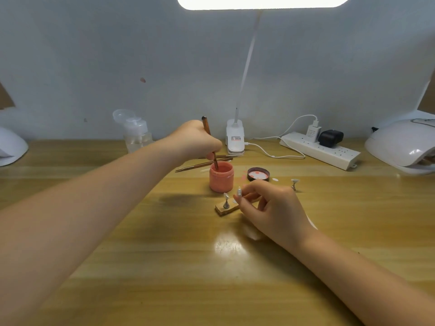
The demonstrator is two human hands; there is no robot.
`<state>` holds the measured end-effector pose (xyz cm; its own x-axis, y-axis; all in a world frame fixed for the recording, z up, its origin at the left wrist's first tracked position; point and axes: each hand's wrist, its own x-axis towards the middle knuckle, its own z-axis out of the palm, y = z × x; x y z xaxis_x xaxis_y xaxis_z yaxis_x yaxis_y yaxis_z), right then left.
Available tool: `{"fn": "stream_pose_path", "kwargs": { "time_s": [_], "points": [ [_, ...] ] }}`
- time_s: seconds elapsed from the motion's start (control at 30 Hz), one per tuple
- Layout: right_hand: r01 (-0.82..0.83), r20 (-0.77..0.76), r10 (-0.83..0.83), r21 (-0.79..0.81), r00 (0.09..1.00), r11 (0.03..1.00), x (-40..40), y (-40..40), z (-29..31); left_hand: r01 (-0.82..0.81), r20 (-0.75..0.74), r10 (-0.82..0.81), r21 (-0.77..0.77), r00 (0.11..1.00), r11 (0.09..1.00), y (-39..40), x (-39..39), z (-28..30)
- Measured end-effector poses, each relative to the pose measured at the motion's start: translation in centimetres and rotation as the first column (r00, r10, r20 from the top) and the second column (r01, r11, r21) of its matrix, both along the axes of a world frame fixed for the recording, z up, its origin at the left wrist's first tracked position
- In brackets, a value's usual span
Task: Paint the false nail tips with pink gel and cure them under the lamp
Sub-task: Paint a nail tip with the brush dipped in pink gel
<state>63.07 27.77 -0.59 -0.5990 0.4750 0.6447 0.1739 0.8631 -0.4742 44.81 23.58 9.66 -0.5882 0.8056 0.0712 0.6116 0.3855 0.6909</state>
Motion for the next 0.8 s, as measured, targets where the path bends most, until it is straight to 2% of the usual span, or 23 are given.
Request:
{"fn": "stream_pose_path", "kwargs": {
  "time_s": [0.23, 0.5, 0.7, 0.8],
  "points": [
    [-0.011, 0.0, 0.011, 0.013, 1.0, 1.0, -0.1, 0.2, -0.1, 0.008, -0.077, -0.021, -0.169, 0.997, 0.986, 1.0, 0.0, -0.9],
    [-0.029, -0.008, 0.029, -0.074, 1.0, 0.997, -0.1, 0.5, -0.1, -0.085, 0.138, 0.078, 0.046, 0.987, 0.995, 0.2, -0.8, 0.3],
    [-0.039, -0.027, 0.035, -0.174, 0.999, 0.984, -0.1, 0.7, -0.2, -0.163, 0.289, 0.143, 0.045, 0.947, 0.986, -1.0, -2.0, 0.4],
    [-0.042, -0.02, 0.039, -0.185, 0.999, 0.982, -0.1, 0.6, -0.1, -0.164, 0.297, 0.147, 0.033, 0.944, 0.986, -1.1, -2.0, 0.0]
  ]
}}
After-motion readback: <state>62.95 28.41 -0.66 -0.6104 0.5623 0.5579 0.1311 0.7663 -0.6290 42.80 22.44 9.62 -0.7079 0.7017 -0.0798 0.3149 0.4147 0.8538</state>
